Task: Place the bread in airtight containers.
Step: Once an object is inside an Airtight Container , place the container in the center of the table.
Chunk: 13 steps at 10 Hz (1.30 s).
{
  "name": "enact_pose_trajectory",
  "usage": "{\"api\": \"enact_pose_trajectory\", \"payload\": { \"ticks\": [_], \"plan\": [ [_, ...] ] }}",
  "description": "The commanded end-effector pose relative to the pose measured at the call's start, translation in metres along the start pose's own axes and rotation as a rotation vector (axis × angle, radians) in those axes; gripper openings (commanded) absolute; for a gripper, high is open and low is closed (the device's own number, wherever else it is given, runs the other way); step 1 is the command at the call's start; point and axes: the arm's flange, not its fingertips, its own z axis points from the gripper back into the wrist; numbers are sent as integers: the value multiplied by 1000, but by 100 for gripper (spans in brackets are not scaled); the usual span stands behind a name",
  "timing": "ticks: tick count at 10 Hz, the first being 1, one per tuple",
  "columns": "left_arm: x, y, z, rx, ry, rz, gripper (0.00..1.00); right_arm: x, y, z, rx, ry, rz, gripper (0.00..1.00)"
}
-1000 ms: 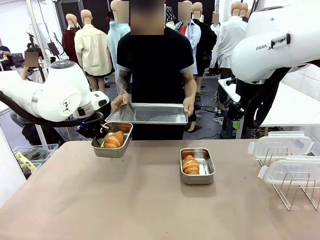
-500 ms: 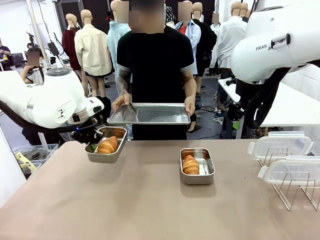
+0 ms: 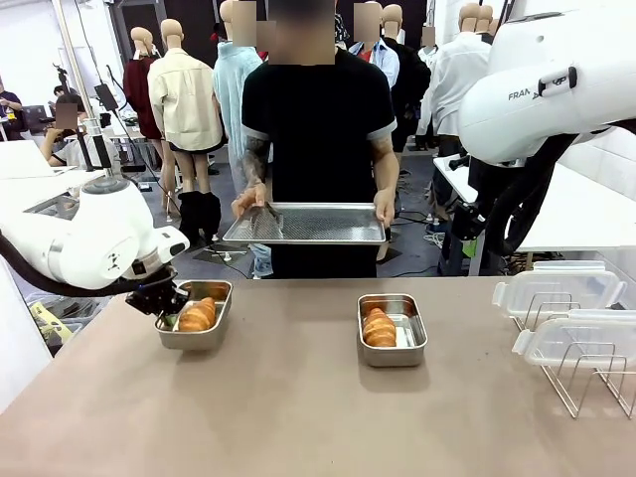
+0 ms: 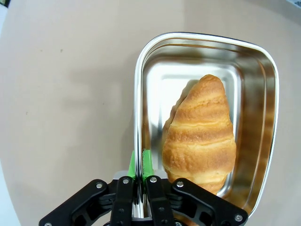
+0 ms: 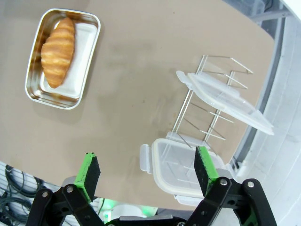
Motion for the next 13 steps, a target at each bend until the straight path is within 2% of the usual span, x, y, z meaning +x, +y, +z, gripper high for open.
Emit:
{"api": "enact_pose_trajectory", "payload": {
  "ticks": [1,5,8,10,13],
  "plan": [
    [0,-1,-7,-7,-24,8,0,3,-1,2,-19,14,8,100],
    [4,8,-14,-24,-4,28,0,3,-1,2,-19,14,8,100],
    [4,5,2,-38,-6,7,58,3,-1,2,-19,14,8,100],
    [4,2,21,-29,-46,9,98,3,-1,2,-19,14,8,100],
    [-2,2,68,-26,-105,-41,100,3,-1,2,-19,14,8,100]
  ]
}}
